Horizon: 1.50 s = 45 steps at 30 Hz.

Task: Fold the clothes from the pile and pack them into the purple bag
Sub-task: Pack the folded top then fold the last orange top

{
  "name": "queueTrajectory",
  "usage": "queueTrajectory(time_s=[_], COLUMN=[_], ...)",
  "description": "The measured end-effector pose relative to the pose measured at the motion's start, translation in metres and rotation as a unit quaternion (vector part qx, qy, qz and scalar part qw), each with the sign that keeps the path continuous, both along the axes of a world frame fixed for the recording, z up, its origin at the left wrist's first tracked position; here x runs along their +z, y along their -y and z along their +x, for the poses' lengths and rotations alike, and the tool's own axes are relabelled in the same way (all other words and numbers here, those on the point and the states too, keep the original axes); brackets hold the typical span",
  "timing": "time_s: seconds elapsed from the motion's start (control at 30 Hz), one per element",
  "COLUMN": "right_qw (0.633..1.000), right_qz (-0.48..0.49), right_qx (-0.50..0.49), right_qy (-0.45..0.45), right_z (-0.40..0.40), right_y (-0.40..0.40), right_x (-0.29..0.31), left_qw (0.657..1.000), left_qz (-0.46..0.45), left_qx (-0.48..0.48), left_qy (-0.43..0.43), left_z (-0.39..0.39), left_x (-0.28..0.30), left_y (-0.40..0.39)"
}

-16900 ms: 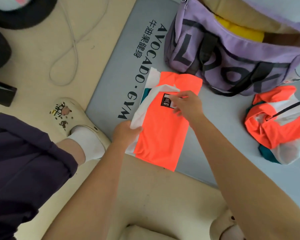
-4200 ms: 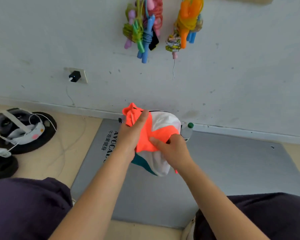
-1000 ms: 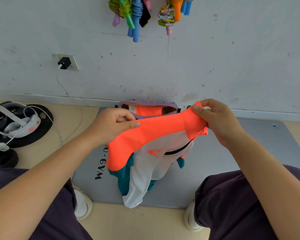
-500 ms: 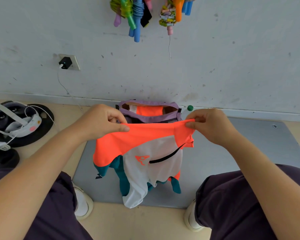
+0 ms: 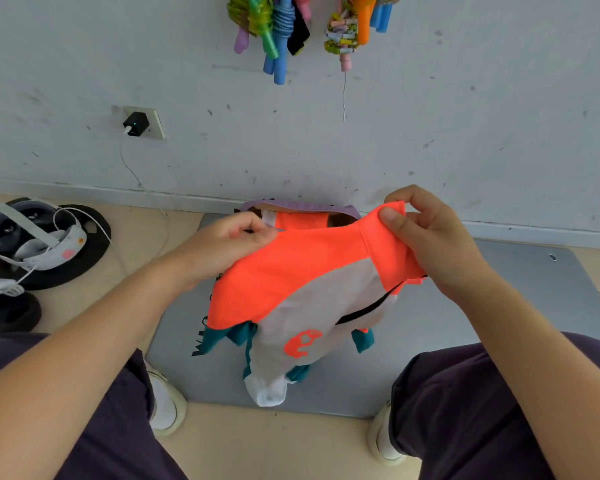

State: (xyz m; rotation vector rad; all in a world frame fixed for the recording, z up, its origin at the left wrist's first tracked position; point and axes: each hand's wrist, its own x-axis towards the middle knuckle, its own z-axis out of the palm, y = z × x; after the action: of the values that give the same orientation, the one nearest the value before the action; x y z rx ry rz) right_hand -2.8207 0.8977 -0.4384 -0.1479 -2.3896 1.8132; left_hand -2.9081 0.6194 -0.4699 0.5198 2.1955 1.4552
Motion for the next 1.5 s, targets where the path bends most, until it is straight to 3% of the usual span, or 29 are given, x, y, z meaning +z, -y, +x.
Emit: queueTrajectory(time_s=[0.1,0.23,0.4,0.53,0.8,0.87,0.97,1.07,1.13,1.3,1.5], right_qw=[0.994,0.98,0.991,0.998,0.992,0.994,0.999,0.987,0.983,0.995,0.998], right_qz=[-0.03,-0.025,-0.044,0.026,0.093,0.081,0.024,-0.006,0.0,-0.029,-0.011], right_qx=[0.106,0.195,0.125,0.049,-0.078,-0.073,0.039,0.159,0.182,0.095,0.058], right_qy=[-0.002,0.011,-0.017,-0.029,-0.034,-0.029,-0.001,0.022,0.019,0.001,0.001], right_z=[0.005,0.008,0.005,0.001,-0.008,-0.007,-0.001,0.006,0.008,0.005,0.002], right_y=[0.014,0.03,0.022,0.012,-0.007,-0.008,0.002,0.021,0.034,0.037,0.04], right_x=[0.001,-0.002,0.002,-0.002,-0.008,-0.006,-0.003,-0.004,-0.005,-0.006,-0.015], left_qw=[0.993,0.978,0.971,0.96,0.981,0.973,0.952,0.967,0.972,0.978,0.984], left_qz=[-0.04,0.001,-0.112,-0.178,-0.16,-0.193,-0.245,-0.133,-0.076,-0.087,-0.002], left_qx=[-0.107,-0.207,-0.21,-0.213,-0.107,-0.122,-0.182,-0.217,-0.219,-0.182,-0.154], left_qy=[-0.005,0.006,0.013,0.041,-0.009,-0.027,-0.022,0.014,0.03,0.047,0.086], left_z=[0.011,0.031,0.028,0.016,-0.003,-0.005,0.001,0.024,0.039,0.063,0.077], left_x=[0.0,-0.009,-0.021,-0.017,-0.006,-0.005,-0.006,-0.006,-0.008,-0.023,-0.029], left_y=[-0.012,-0.037,-0.036,-0.023,-0.005,-0.002,-0.004,-0.024,-0.041,-0.064,-0.08])
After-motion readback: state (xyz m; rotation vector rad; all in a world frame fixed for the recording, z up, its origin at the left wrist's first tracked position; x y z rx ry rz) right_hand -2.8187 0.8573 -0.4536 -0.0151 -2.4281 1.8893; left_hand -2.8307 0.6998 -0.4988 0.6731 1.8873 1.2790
